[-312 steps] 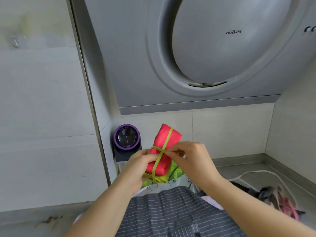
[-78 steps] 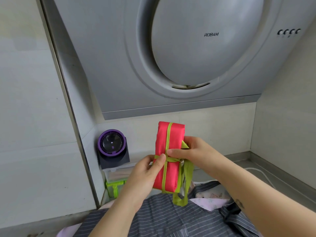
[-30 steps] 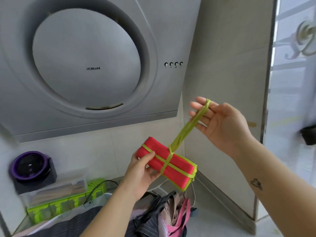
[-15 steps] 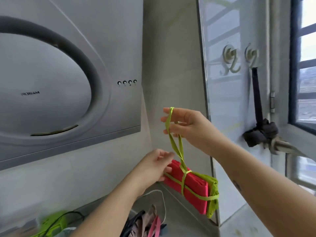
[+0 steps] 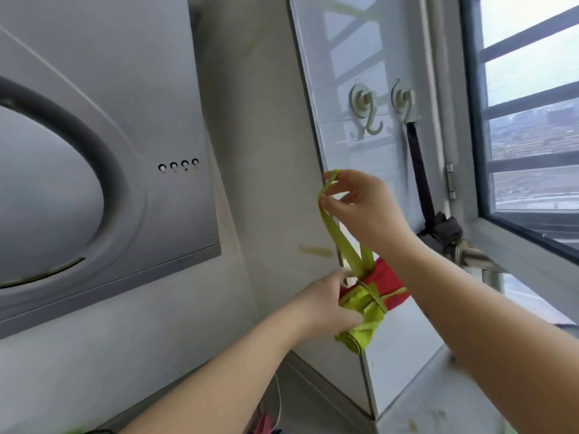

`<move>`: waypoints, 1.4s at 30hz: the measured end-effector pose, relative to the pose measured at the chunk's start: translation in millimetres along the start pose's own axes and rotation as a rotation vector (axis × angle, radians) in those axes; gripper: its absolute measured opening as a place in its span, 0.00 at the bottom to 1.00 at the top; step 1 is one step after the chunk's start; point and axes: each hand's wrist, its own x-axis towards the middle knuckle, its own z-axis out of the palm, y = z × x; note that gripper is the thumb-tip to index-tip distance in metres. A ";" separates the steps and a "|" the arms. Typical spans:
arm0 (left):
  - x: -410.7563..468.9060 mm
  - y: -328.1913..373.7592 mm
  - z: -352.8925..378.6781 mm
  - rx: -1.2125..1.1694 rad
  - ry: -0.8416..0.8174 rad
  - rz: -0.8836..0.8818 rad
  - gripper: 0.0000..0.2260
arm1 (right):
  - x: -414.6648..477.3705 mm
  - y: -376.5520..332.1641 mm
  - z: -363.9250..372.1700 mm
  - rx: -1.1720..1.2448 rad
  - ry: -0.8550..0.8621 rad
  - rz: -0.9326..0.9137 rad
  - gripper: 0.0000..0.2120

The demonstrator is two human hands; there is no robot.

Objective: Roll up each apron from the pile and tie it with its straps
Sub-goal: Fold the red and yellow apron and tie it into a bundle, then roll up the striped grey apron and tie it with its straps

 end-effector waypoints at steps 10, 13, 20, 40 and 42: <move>115.3 63.2 -4.4 -0.093 0.313 0.219 0.14 | 91.8 52.0 -52.7 -0.376 0.258 -0.039 0.16; 153.3 76.1 -2.0 -0.129 0.299 0.236 0.18 | 122.5 76.0 -67.6 -0.440 0.295 -0.017 0.17; 219.4 82.2 -3.0 -0.251 0.268 0.203 0.17 | 180.4 119.4 -95.6 -0.548 0.285 -0.038 0.13; 263.1 70.3 37.8 -0.046 0.432 0.235 0.13 | 157.9 203.1 -87.5 -0.173 0.361 0.025 0.17; 262.2 66.6 42.6 -0.027 0.421 0.251 0.13 | 133.8 218.2 -80.5 -0.208 0.441 0.023 0.12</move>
